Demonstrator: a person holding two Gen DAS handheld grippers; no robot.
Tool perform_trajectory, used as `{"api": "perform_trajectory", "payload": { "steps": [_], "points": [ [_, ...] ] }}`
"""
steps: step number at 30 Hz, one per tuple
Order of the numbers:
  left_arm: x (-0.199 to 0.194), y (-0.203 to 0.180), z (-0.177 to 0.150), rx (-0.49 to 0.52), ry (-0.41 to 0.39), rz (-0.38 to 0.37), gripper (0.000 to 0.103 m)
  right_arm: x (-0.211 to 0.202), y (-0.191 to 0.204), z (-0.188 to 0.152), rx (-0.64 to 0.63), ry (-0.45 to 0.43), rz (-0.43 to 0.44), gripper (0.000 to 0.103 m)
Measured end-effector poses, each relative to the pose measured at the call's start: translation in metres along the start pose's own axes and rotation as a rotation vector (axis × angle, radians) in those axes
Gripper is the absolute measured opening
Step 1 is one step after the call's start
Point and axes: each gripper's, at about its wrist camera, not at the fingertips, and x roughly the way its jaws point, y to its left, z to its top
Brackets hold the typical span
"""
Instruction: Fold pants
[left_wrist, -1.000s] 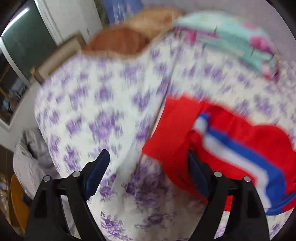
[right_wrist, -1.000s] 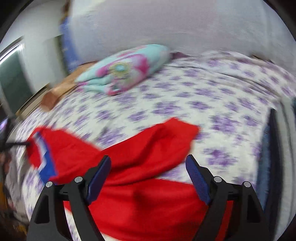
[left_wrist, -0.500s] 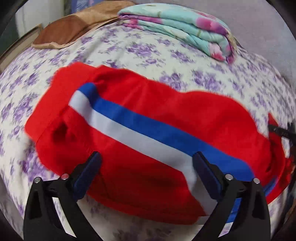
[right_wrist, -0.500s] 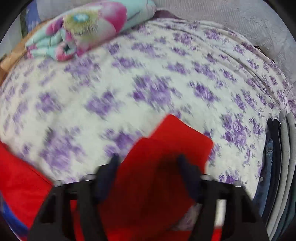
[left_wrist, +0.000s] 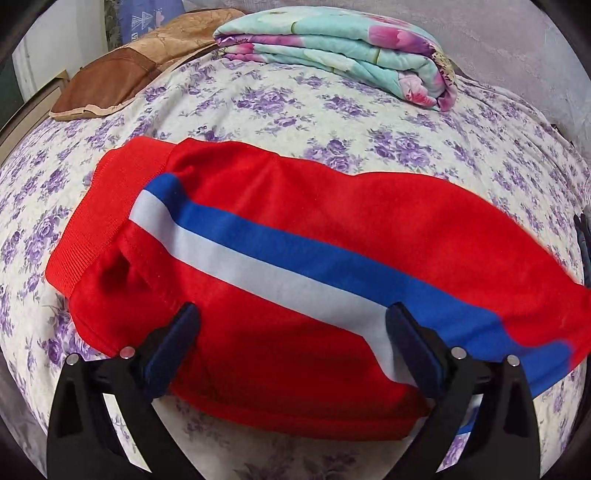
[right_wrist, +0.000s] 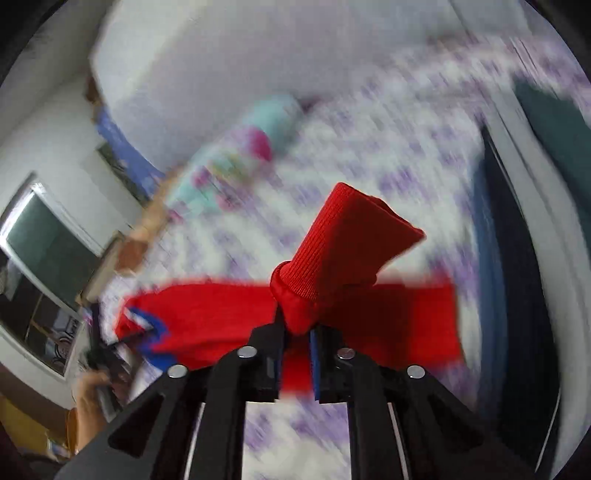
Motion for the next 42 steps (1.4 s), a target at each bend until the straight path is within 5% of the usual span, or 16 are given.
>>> {"api": "perform_trajectory", "payload": {
  "steps": [1,4,7,12,17,24,27,28,29,38,42],
  "points": [
    [0.000,0.000,0.000,-0.002,0.005,0.002,0.098,0.006,-0.008,-0.008,0.021,0.023,-0.043,0.035],
    [-0.002,-0.001,-0.001,-0.015,0.019,0.010,0.098,0.004,-0.015,-0.020,0.044,0.014,0.001,0.037],
    [-0.009,0.001,-0.006,-0.030,0.019,-0.002,0.098,-0.008,-0.010,-0.020,0.035,-0.039,-0.025,0.057],
    [-0.023,0.001,-0.013,-0.067,-0.004,-0.051,0.098,-0.012,-0.013,-0.013,0.063,-0.071,-0.031,0.058],
    [-0.031,-0.019,-0.017,-0.016,-0.028,-0.019,0.098,-0.008,-0.024,-0.002,0.125,-0.088,-0.033,0.006],
    [-0.034,-0.042,-0.024,0.058,-0.035,-0.061,0.098,-0.040,0.010,0.008,-0.045,-0.262,-0.039,0.007],
    [-0.028,-0.042,-0.026,0.035,-0.009,-0.066,0.098,-0.002,-0.014,0.008,-0.003,-0.106,-0.277,0.029],
    [-0.027,-0.043,-0.027,0.036,-0.008,-0.063,0.098,0.006,-0.021,0.005,0.010,-0.076,-0.325,0.044],
    [-0.028,-0.045,-0.028,0.043,-0.010,-0.059,0.098,0.010,-0.024,0.002,0.021,-0.076,-0.332,0.047],
    [-0.047,-0.070,-0.023,0.031,-0.036,-0.184,0.098,-0.031,0.015,-0.005,-0.112,-0.302,-0.363,0.053],
    [-0.039,-0.104,-0.023,0.084,-0.003,-0.229,0.098,-0.008,0.048,-0.004,-0.188,-0.236,-0.346,0.054]
  ]
}}
